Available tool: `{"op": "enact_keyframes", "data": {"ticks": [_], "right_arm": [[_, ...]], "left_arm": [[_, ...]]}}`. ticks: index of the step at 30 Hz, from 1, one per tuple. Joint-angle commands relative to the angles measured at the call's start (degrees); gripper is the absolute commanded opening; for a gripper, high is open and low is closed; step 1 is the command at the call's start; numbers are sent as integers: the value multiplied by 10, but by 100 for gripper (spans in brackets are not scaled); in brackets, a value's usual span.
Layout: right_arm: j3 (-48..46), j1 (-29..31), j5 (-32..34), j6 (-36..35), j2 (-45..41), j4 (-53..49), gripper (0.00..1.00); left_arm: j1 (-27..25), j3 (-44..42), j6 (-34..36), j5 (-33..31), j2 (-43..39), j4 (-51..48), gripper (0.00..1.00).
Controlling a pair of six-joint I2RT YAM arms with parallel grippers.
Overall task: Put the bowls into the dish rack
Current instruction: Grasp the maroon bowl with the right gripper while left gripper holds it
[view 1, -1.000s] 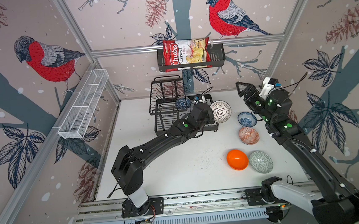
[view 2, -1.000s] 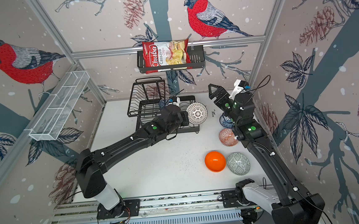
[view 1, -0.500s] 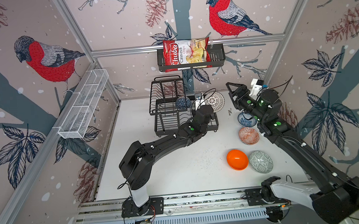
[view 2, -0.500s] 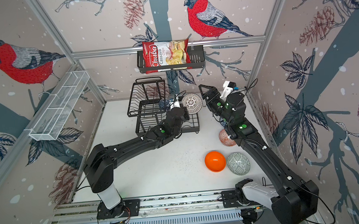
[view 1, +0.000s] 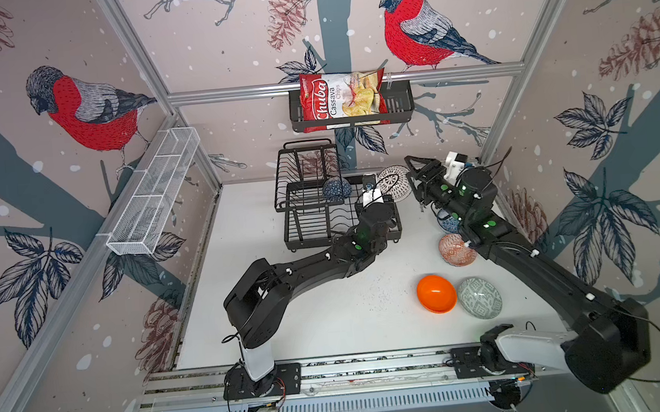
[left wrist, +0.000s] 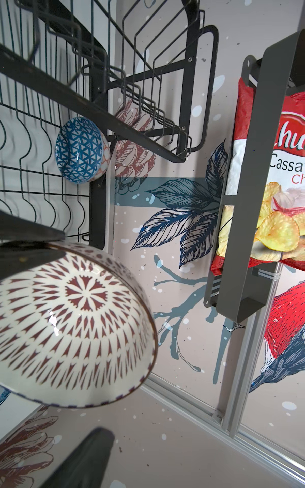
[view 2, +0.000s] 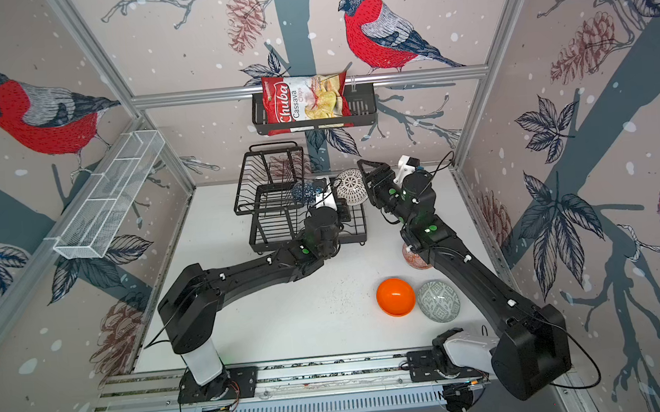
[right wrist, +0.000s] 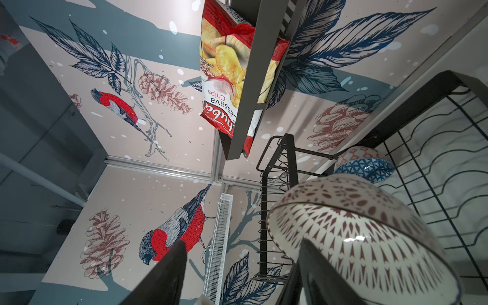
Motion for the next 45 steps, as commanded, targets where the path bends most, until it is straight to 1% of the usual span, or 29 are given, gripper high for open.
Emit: {"op": "enact_keyframes", "data": {"ticks": [1,3,8,17,23,30,39,45], "right_arm": [[3,2,-9,25,7,51,67],[6,1,-11,32,26,57,66],[16,0,-3,37,46,65,62],[35,-2,-12,48,82,73,56],[47,-2,-34,50,102,69,52],[74,1,-61,36,121,34,47],[95,11,-79,38,143,15,37],[99,15,-83,34,145,4,26]], "left_arm": [[-3,-5,19,-12,1,83,0],[-4,-10,26,-13,1,93,0],[-8,-18,49,-17,-1,116,0],[-10,-36,80,-23,-10,145,0],[-11,-43,100,-28,-12,163,0],[-12,-52,123,-37,-15,182,0],[-13,-59,128,-43,-16,192,0],[-15,-65,139,-52,-19,203,0]]}}
